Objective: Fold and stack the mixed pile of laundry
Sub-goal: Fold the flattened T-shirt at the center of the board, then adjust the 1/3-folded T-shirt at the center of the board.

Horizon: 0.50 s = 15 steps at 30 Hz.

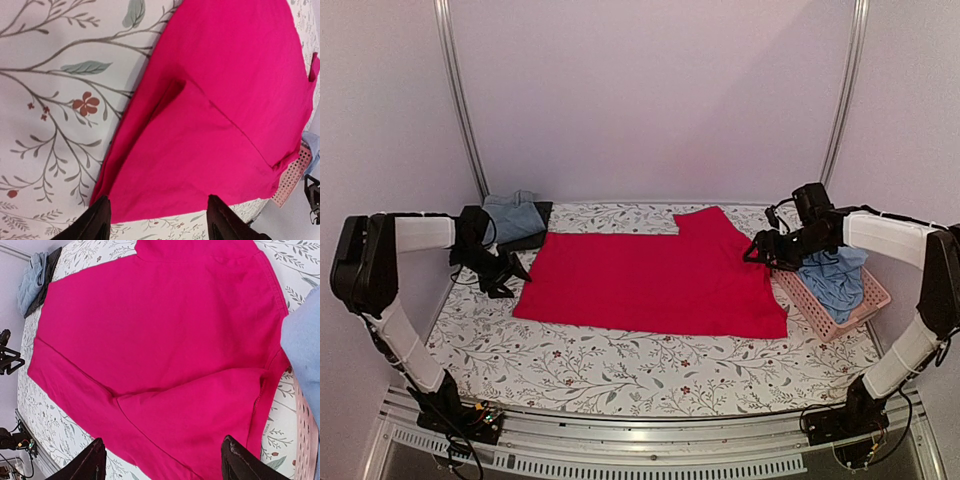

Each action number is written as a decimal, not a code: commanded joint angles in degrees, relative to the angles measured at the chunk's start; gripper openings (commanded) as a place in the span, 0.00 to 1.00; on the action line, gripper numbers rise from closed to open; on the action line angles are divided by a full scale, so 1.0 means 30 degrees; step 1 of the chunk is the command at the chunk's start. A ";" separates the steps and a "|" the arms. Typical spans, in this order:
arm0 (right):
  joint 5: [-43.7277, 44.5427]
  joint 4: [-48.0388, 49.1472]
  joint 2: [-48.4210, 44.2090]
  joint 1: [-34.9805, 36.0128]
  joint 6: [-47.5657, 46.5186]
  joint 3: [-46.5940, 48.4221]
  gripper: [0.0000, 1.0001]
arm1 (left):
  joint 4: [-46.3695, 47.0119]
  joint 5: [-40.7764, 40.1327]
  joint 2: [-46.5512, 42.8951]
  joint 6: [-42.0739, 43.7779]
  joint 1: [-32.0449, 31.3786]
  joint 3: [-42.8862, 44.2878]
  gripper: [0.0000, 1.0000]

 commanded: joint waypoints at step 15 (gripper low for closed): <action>-0.2050 0.1572 0.1652 0.2448 0.2081 -0.4246 0.61 | 0.1191 -0.0541 0.1311 -0.0698 0.0162 -0.3246 0.35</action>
